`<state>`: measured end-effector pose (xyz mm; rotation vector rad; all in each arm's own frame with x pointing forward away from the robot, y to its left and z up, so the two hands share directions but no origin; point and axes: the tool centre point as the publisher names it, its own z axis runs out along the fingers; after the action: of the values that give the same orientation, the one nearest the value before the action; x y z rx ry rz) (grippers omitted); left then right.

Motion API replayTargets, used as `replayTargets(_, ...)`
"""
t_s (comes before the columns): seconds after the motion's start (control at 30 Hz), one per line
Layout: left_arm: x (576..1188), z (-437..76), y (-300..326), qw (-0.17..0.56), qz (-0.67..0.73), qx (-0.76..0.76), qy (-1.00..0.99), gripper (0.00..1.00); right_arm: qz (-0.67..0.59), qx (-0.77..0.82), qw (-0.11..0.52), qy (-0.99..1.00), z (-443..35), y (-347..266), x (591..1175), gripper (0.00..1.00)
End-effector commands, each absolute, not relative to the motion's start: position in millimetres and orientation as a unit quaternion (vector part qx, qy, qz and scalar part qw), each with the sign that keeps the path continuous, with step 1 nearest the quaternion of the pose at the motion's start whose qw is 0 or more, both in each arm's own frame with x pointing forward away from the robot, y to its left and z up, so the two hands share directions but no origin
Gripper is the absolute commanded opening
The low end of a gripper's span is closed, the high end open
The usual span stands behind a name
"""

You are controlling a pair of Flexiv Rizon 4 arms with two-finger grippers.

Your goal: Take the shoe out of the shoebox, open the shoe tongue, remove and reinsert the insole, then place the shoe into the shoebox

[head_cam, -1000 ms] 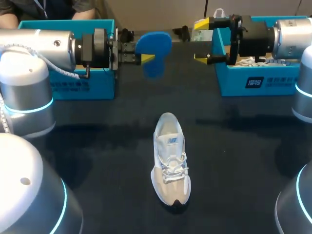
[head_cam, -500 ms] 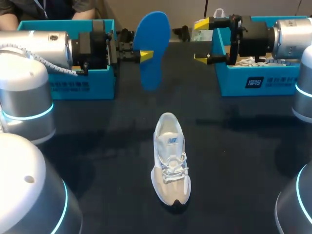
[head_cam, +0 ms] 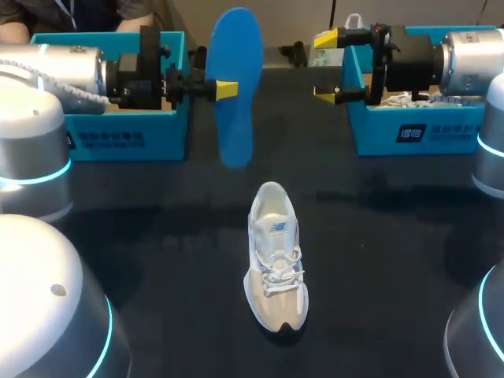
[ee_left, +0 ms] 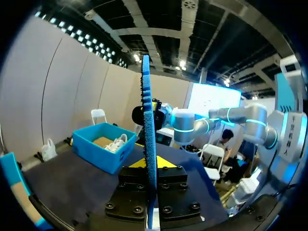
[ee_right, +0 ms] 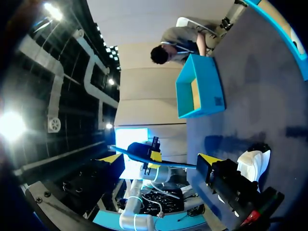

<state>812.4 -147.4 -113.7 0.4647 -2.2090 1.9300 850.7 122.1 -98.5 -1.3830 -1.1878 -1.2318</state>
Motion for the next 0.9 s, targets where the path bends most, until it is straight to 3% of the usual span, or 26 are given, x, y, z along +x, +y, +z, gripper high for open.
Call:
replayTargets(0.03,826,-116,-150,0.222,0.602,0.221,-0.734,0.0,-0.499,-0.561,0.453,-0.481,-99,123,851,1.0)
replayTargets(0.5,812,-144,-169,0.28,0.588,0.27,-0.709,0.0,-0.499,-0.561,0.453,-0.481,-99,123,851,1.0)
replayTargets(0.9,828,-164,-180,0.41,0.553,0.384,-0.615,0.0,-0.499,-0.561,0.453,-0.481,-99,123,851,1.0)
